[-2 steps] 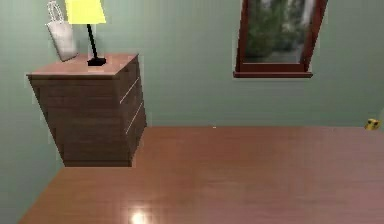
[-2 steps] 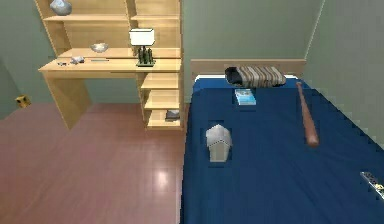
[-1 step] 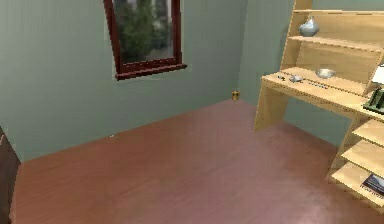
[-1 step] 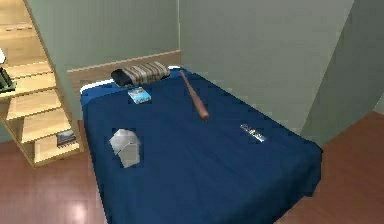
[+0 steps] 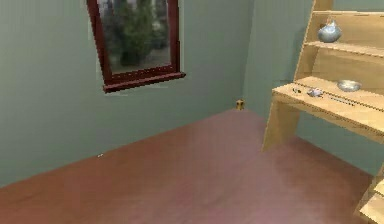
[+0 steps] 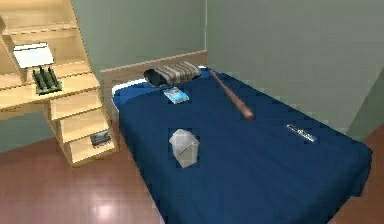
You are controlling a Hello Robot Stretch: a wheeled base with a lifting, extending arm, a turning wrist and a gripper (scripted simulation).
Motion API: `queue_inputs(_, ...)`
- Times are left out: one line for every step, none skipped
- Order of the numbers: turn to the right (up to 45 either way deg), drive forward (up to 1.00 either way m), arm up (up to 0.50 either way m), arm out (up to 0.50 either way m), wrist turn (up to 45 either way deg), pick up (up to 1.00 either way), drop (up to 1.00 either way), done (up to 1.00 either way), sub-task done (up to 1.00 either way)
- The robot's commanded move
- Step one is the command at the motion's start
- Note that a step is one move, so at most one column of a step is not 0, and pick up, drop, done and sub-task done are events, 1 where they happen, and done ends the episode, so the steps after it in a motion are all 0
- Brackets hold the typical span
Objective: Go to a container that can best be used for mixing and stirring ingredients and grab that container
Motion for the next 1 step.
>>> queue_inputs(45.0,0.00,0.00,0.00,0.0,0.00,0.00,0.00,0.00)
